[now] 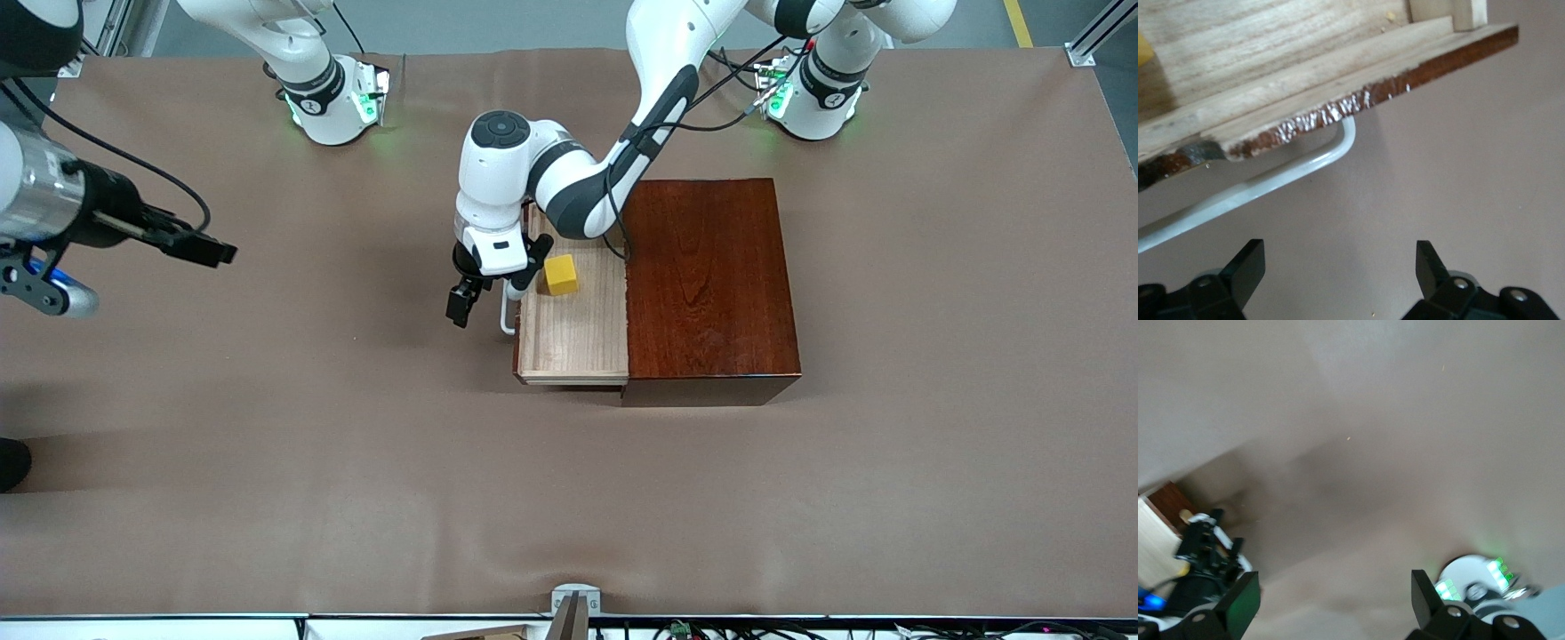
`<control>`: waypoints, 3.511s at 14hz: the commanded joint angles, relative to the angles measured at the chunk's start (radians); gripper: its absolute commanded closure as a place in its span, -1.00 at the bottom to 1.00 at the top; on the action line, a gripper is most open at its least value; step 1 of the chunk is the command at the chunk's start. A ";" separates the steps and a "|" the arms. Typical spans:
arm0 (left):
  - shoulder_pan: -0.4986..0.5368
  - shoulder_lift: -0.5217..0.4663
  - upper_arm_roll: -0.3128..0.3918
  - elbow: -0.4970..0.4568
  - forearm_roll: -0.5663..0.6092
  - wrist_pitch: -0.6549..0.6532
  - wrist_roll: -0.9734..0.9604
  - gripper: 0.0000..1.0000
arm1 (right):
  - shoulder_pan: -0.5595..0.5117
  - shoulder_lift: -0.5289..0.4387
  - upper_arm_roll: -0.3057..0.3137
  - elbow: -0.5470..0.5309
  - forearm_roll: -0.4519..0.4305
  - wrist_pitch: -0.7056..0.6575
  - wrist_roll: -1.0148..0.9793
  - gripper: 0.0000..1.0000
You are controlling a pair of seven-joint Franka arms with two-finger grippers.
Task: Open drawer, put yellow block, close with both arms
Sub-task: 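Push the drawer shut with the left gripper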
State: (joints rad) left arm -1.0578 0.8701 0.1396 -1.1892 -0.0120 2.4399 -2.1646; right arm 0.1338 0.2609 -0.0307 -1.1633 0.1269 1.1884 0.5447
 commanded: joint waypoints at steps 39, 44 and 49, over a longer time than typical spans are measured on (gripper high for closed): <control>0.151 -0.092 0.005 0.033 0.007 -0.694 0.239 -1.00 | -0.094 -0.296 0.023 -0.389 -0.171 0.231 -0.583 -1.00; 0.182 -0.224 0.005 0.031 -0.003 -0.694 0.388 -1.00 | -0.094 -0.296 0.023 -0.389 -0.164 0.235 -0.583 -1.00; 0.382 -0.422 0.000 0.006 -0.005 -0.797 0.918 -1.00 | -0.095 -0.298 0.023 -0.389 -0.156 0.232 -0.581 -1.00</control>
State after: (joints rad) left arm -0.7508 0.5283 0.1544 -1.1293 -0.0151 1.6747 -1.4309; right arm 0.0363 -0.0404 -0.0070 -1.5651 -0.0259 1.4247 -0.0287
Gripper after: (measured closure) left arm 0.000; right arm 0.000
